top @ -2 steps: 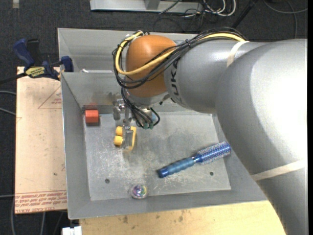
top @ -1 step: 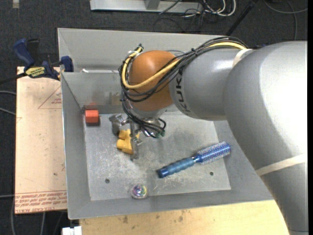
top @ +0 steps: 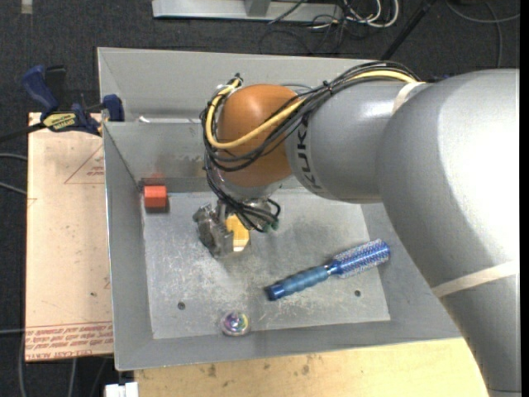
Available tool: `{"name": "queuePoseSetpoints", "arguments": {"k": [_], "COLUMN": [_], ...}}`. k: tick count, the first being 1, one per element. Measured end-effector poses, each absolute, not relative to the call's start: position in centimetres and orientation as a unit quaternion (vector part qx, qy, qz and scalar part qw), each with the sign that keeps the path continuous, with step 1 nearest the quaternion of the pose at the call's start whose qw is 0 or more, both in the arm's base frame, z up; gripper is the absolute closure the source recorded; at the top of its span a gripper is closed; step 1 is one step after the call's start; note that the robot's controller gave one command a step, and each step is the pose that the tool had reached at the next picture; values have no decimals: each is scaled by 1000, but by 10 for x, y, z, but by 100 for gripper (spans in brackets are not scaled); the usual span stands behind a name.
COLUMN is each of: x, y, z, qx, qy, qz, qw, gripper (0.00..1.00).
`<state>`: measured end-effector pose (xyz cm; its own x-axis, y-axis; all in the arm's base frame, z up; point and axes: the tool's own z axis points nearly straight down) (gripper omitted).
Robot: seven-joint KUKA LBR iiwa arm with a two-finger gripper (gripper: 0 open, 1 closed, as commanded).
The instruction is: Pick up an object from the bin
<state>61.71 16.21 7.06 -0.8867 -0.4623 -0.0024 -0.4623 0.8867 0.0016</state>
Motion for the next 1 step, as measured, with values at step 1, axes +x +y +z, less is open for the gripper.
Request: {"name": "queuePoseSetpoints", "arguments": {"k": [1], "x": [633], "y": [78], "z": [174], "qx": [-215], "qy": [977], "qz": [-2], "qw": [6], "gripper": [100]}}
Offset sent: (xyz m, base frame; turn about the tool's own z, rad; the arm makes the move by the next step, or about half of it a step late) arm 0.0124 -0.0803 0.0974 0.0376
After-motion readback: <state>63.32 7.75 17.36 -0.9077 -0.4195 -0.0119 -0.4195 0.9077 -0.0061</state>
